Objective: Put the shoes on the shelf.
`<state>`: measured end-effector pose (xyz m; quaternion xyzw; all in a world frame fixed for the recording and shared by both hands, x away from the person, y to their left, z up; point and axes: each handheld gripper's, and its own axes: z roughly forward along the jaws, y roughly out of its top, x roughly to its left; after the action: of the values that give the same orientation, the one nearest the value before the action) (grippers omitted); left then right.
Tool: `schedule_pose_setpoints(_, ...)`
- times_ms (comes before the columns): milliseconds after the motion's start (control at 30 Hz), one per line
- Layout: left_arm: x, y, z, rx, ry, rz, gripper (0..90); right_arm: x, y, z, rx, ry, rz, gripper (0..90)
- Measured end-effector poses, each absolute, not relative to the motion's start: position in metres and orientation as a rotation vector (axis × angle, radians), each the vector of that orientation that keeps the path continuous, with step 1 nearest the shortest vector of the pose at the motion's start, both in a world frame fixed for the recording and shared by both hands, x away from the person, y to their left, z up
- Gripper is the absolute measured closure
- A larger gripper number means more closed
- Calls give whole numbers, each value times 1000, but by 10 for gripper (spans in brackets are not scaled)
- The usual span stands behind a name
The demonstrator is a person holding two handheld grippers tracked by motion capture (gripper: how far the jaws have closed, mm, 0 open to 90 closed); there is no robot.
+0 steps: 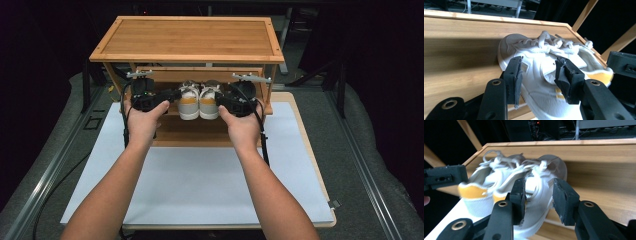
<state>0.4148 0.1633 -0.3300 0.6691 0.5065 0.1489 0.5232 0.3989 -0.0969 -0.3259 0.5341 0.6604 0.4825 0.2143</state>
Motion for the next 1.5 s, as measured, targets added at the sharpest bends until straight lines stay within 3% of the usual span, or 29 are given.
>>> schedule_pose_setpoints(567,402,179,-343,1612,1197,322,641,384,-106,-339,1471,1842,1360,649)
schedule_pose_setpoints(700,406,181,-348,1636,1198,309,715,384,-110,-343,1475,1835,1364,728)
schedule_pose_setpoints(867,411,182,-351,1657,1193,311,846,387,-113,-347,1458,1842,1367,888)
schedule_pose_setpoints(933,414,181,-353,1665,1191,317,894,389,-113,-348,1450,1856,1364,900)
schedule_pose_setpoints(1500,430,167,-358,1725,1187,333,900,407,-107,-358,1439,1893,1338,900)
